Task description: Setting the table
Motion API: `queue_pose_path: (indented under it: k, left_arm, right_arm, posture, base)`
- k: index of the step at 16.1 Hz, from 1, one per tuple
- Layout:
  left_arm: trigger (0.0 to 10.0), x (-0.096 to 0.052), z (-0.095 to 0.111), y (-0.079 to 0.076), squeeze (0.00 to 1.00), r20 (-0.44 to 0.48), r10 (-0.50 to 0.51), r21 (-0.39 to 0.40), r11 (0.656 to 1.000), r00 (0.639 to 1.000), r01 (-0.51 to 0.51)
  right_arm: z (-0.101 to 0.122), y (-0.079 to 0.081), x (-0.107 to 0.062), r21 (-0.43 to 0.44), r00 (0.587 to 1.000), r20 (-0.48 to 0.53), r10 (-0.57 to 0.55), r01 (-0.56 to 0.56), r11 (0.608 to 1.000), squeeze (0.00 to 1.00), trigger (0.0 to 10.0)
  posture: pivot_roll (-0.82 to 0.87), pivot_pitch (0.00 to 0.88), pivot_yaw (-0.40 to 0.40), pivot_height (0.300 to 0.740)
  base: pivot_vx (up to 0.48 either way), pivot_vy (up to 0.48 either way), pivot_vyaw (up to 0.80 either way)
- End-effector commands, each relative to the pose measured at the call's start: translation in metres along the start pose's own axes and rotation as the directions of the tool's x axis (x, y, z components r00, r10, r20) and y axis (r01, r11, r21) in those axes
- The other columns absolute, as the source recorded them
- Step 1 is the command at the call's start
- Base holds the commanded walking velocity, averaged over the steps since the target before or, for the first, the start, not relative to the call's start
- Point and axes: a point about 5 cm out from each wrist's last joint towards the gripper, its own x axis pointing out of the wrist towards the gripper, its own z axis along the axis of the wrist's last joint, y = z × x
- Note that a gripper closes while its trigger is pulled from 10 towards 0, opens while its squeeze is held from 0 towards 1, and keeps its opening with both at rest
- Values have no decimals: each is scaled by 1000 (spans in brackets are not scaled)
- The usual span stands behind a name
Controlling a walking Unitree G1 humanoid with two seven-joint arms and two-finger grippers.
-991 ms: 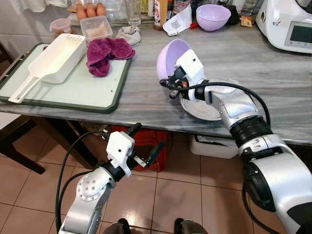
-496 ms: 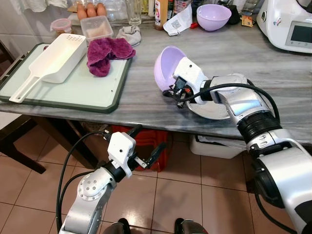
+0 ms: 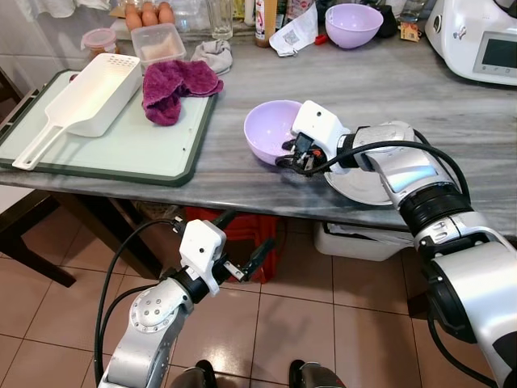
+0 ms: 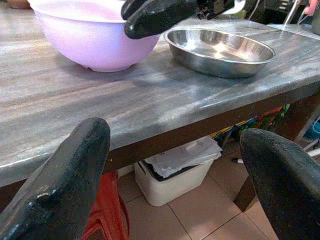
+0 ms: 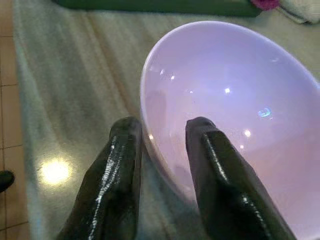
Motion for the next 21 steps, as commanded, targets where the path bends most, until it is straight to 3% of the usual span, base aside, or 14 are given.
queue_pose_path:
  k: [1, 3, 4, 6, 8, 13, 16, 17, 21]
  left_arm:
    - [10000, 0, -4, -2, 0, -21, -6, -5, 1000, 1000, 6]
    - [10000, 0, -3, -1, 0, -21, -4, 0, 1000, 1000, 4]
    - [10000, 1, -3, 0, 0, -20, 0, 5, 1000, 1000, 0]
    - [10000, 2, -2, 0, 0, -18, 4, 10, 1000, 1000, -4]
    - [10000, 3, 0, 3, 0, 4, 26, 14, 1000, 1000, -26]
    - [10000, 4, 3, 6, 0, 19, 43, 14, 999, 999, -43]
    - [10000, 2, 4, 11, 0, 41, 92, 14, 996, 995, -93]
    - [10000, 1, 5, 13, 0, 53, 113, 13, 993, 992, -114]
    - [10000, 6, 19, 17, 0, 121, 136, 27, 990, 983, -140]
  right_arm:
    - [8, -7, -3, -26, 999, 19, -32, 33, 999, 1000, 10000]
    - [10, -10, -6, -61, 997, 36, -71, 73, 996, 1000, 10000]
    - [20, -16, -10, -73, 982, 118, -145, 154, 985, 1000, 10000]
    - [27, -19, -14, -35, 967, 181, -182, 191, 981, 1000, 10000]
    - [33, -24, -22, -1, 924, 266, -275, 285, 958, 1000, 10000]
    - [23, -20, -35, 71, 854, 321, -409, 408, 910, 1000, 10000]
    - [7, -21, -53, 171, 757, 282, -589, 564, 808, 1000, 10000]
    - [-1, -18, -61, 201, 709, 253, -658, 627, 753, 1000, 10000]
    - [-34, 2, -76, 207, 620, 101, -778, 752, 626, 1000, 10000]
  posture:
    - [-150, 204, 13, 740]
    - [-149, 201, 15, 740]
    - [-149, 198, 17, 740]
    - [-150, 194, 20, 740]
    - [-149, 191, 20, 740]
    - [-155, 182, 23, 740]
    - [-164, 179, 23, 740]
    - [-168, 179, 24, 740]
    - [-188, 177, 26, 740]
  base:
    - [0, 0, 0]
    - [0, 0, 0]
    - [0, 0, 0]
    - [0, 0, 0]
    - [0, 0, 0]
    - [0, 0, 0]
    - [0, 0, 0]
    - [0, 0, 0]
    - [0, 0, 0]
